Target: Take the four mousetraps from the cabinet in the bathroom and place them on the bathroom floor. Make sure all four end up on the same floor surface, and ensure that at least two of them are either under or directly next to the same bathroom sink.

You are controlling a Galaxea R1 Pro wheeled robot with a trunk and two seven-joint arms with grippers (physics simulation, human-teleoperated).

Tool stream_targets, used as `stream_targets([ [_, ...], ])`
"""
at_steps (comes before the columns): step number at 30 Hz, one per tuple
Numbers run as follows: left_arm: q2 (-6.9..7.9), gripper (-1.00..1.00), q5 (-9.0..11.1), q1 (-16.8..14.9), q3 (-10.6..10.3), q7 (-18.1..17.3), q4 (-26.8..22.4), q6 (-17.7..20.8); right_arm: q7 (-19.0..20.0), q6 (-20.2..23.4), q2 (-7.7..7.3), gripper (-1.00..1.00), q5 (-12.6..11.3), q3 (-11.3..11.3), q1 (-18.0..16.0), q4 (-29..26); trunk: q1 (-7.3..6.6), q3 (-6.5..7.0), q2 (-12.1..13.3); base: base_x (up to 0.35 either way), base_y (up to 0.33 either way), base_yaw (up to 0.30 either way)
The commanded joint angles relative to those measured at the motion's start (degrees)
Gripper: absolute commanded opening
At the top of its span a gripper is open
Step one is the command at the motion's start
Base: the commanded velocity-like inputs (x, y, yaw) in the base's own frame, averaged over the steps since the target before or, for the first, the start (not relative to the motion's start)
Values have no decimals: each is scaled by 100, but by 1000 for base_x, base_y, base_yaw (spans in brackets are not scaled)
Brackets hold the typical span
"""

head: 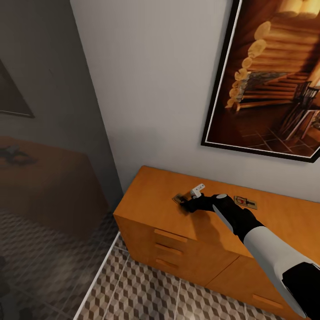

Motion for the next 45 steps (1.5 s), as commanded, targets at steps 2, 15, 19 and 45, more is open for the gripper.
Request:
stream_targets([
  [2, -2, 100, 44, -10, -50, 8, 22, -36, -3, 50, -7, -100, -35, 42, 1, 61, 4, -12, -8, 0, 0, 0],
  [15, -3, 100, 44, -10, -50, 8, 22, -36, -3, 52, -3, -100, -38, 44, 0, 70, 4, -12, -8, 0, 0, 0],
  [19, -3, 100, 44, -10, -50, 8, 22, -36, -3, 52, 1, -100, -40, 44, -1, 75, 4, -12, -8, 0, 0, 0],
  [45, -3, 100, 44, -10, -50, 8, 22, -36, 14, 220, 10, -100, -43, 24, -3, -76, 4, -12, -8, 0, 0, 0],
])
